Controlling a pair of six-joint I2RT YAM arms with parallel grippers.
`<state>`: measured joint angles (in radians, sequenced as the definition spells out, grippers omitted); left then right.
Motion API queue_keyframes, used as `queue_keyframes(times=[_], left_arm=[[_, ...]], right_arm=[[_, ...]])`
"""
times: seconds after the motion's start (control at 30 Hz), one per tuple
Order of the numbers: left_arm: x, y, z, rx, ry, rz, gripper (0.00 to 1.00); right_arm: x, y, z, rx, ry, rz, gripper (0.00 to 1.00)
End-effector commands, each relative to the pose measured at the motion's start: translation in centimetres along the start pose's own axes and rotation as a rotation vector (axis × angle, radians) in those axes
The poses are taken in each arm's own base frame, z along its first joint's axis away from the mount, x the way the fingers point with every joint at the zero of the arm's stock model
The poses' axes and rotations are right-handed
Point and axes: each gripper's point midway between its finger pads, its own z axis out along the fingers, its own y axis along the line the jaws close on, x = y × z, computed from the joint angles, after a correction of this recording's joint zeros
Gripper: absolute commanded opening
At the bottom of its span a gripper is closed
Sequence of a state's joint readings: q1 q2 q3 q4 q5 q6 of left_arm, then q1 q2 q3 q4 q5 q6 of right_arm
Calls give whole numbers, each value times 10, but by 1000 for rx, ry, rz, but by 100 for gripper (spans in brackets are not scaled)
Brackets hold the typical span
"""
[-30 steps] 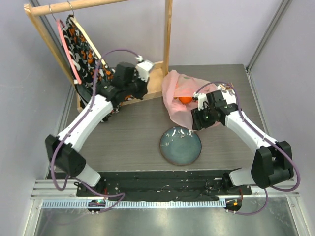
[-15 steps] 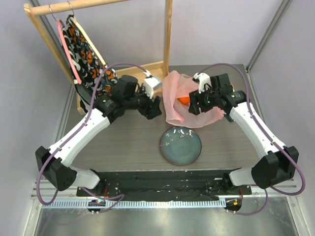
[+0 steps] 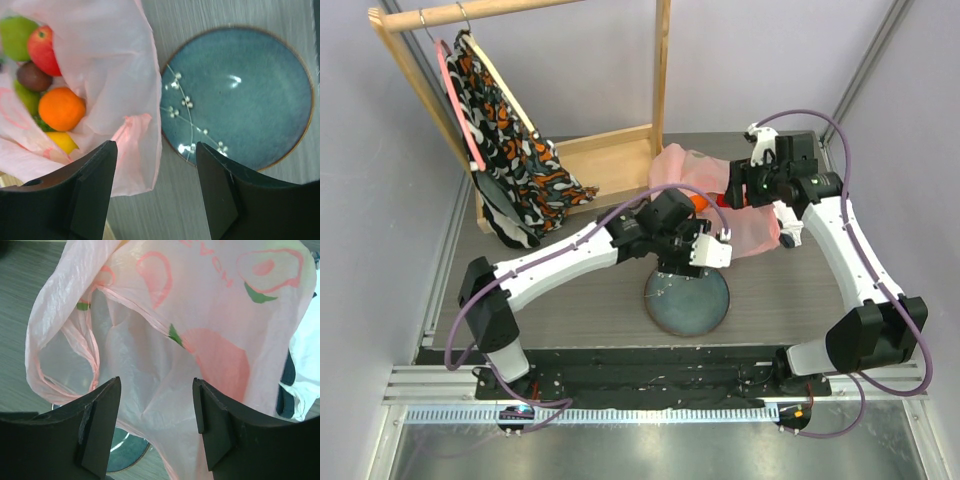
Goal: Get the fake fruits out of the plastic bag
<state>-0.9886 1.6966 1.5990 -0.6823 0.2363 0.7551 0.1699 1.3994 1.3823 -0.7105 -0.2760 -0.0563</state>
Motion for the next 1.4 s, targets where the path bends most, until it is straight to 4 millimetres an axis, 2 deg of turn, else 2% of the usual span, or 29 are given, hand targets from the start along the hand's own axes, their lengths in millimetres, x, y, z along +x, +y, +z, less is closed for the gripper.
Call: queue_keyframes(times=[0.0, 0.1, 0.17, 0.2, 0.27, 0.33, 0.4, 0.47, 0.5, 0.57, 0.6, 0.63, 0.67, 0.7, 0.73, 0.8, 0.83, 0.9, 0.93, 1.03, 1.17, 1.23, 1.3, 1.33, 1.37], left_arm=[[24, 8, 5, -47, 127, 147, 68], [41, 14, 17, -80, 196, 177, 67], [49, 14, 27, -84, 212, 171, 62], [51, 22, 29, -127, 225, 168, 60], [54, 25, 37, -151, 225, 135, 53], [53, 37, 41, -211, 229, 111, 49], [58, 42, 47, -235, 260, 83, 47], [55, 51, 46, -261, 259, 56, 43], [54, 54, 46, -268, 260, 44, 34], [59, 57, 45, -276, 276, 15, 23], [61, 59, 45, -277, 288, -16, 9], [67, 64, 40, -299, 301, -60, 0], [68, 69, 36, -313, 296, -115, 0], [65, 72, 27, -332, 266, -258, 0], [71, 83, 13, -340, 225, -374, 0], [73, 94, -11, -357, 154, -574, 0], [76, 104, -33, -383, 92, -712, 0], [74, 104, -46, -359, 30, -805, 0], [73, 109, -64, -374, -16, -870, 0], [69, 108, -85, -349, -98, -1012, 0], [71, 103, -92, -310, -153, -1117, 0], [58, 96, -92, -236, -214, -1102, 0], [36, 86, -93, -150, -283, -968, 34], [34, 84, -92, -161, -270, -894, 44], [40, 80, -90, -177, -216, -717, 53]], right_arm=[[-26, 5, -13, -23, -94, 17, 67], [-26, 8, -16, -36, -99, 13, 67], [-23, 8, -14, -39, -93, 13, 67], [-21, 8, -13, -39, -86, 17, 67], [-19, 8, -11, -41, -78, 19, 67], [-18, 7, -8, -42, -73, 23, 67], [-19, 8, -6, -49, -71, 26, 67], [-20, 9, -6, -54, -69, 26, 67], [-20, 8, -4, -54, -66, 29, 67], [-19, 9, -2, -61, -61, 32, 67], [-18, 10, -1, -66, -58, 33, 67], [-18, 10, -1, -67, -56, 33, 67], [-21, 10, -2, -67, -62, 31, 67], [-22, 10, -4, -69, -66, 25, 67], [-23, 11, -5, -71, -70, 13, 67], [-22, 11, -7, -72, -67, -15, 66], [-22, 10, -8, -69, -66, -23, 66], [-17, 9, -7, -70, -50, -36, 66], [-15, 12, -6, -86, -44, -48, 66], [-15, 29, -4, -149, -26, -85, 63], [-11, 58, 8, -220, 6, -164, 59], [-8, 68, 12, -227, 24, -180, 57], [-9, 63, 16, -194, 30, -164, 57], [-12, 60, 16, -169, 24, -153, 58], [-14, 52, 17, -117, 19, -142, 60]])
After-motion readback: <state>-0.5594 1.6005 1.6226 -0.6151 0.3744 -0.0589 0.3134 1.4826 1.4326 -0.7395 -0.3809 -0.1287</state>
